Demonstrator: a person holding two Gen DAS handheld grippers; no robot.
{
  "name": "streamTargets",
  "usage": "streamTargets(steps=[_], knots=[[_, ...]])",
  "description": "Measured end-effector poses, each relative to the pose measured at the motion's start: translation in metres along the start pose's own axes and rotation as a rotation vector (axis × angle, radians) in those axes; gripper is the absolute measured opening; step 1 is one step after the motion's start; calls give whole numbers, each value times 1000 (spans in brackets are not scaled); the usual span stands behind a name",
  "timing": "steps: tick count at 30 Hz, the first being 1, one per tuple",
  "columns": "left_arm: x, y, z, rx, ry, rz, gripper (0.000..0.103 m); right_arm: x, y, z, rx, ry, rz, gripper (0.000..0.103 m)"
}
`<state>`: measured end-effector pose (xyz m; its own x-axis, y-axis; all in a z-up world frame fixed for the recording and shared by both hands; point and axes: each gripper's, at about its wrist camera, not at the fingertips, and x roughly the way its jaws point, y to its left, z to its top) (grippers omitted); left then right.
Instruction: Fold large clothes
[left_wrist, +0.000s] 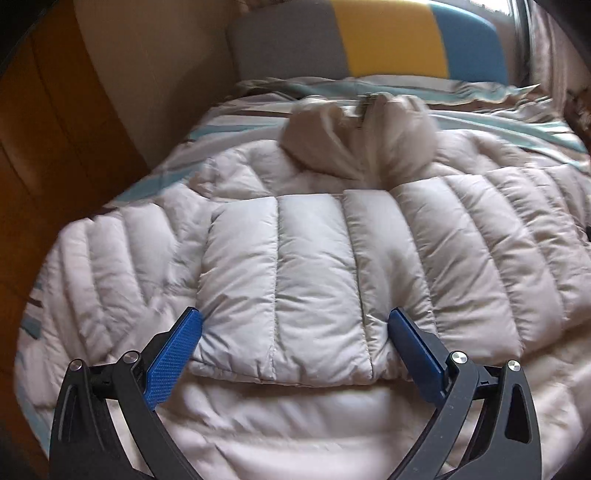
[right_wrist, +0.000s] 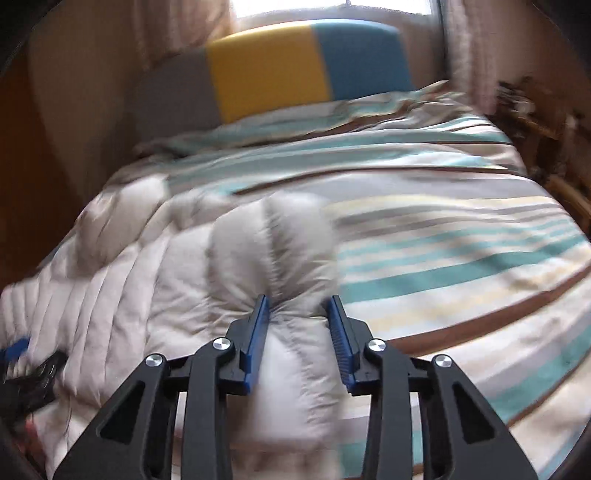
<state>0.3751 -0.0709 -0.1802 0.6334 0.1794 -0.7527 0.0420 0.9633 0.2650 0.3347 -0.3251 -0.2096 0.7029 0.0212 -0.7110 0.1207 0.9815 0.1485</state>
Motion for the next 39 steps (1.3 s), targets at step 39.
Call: streamTargets(steps=[39], knots=[[35, 30, -13, -103, 22, -104, 100, -27, -5, -30, 81, 3, -79, 40]])
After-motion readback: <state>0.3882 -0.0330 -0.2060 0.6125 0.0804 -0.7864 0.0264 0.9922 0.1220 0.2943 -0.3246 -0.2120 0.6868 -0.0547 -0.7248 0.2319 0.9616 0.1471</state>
